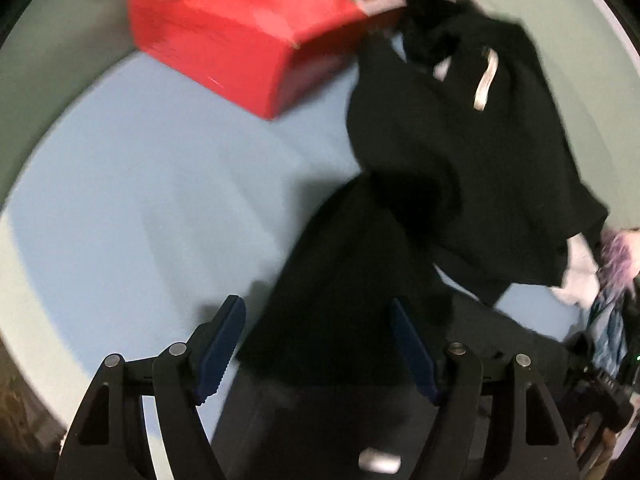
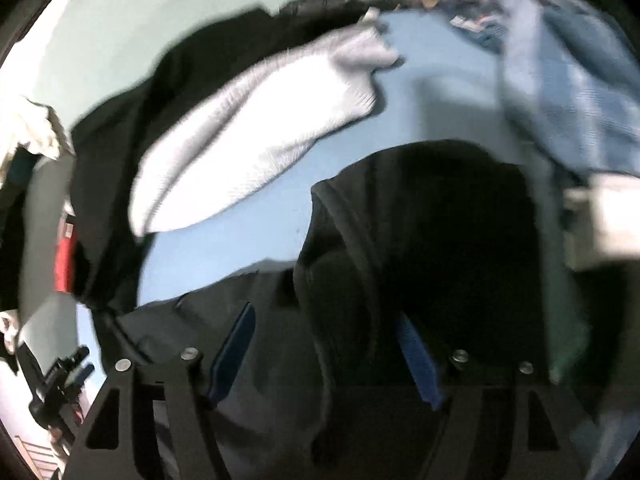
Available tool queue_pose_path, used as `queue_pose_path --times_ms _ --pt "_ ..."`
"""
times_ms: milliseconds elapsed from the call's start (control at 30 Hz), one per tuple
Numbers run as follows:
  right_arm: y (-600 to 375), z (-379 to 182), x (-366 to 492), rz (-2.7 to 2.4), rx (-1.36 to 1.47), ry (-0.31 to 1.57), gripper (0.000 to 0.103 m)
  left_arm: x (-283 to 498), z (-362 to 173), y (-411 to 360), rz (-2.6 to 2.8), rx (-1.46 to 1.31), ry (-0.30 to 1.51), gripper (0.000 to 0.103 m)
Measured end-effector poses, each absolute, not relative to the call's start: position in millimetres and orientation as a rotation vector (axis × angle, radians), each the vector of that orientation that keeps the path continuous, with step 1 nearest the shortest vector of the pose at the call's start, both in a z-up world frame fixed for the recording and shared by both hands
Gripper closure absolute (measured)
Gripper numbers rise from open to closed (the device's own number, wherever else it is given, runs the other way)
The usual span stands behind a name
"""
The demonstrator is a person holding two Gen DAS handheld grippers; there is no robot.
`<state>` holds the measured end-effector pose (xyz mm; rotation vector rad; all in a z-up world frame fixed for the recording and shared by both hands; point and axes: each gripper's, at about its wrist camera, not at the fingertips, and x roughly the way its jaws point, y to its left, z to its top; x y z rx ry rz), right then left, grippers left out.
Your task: Fold clothes
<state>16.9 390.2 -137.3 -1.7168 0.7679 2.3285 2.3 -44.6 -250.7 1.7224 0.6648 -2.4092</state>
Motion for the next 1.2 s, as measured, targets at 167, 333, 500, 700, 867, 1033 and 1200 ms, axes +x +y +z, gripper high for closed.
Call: queue_pose_path --times_ms 167,333,500,700,867,1033,1200 --pt "397.2 -124.4 11.1 2.405 -1.555 0.748 0.088 11.3 -251.9 -35.0 -2.465 1.712 0.508 0.086" --pt "437.0 -115.8 -1.9 2.403 -1.392 0.981 0.090 18.6 -231.7 -53.2 -2.525 1.645 0.710 0.089" --pt "443.2 -113.9 -7.0 2.452 -1.241 1.027 0.091 16.7 -238.5 -54.2 -2.506 1.680 0.606 0.089" --pt "451.5 -149.9 7.2 2.311 -1.311 1.121 0.085 39.2 -258.8 -56.4 -2.454 1.726 0.633 0.085" --pt "437.1 -119.3 58.2 2.377 -1.424 1.039 0.052 75.8 -254.7 -87.3 -2.381 1.733 0.881 0.047" --pt "411.6 -108.6 133.0 2.393 -1.636 0.963 0.036 125.5 -244.1 -105.2 -2.397 1.681 0.890 0.033" --pt "387.2 -136.4 194.1 2.343 -1.778 0.975 0.041 162.2 -255.5 -109.8 -2.360 1.755 0.803 0.033"
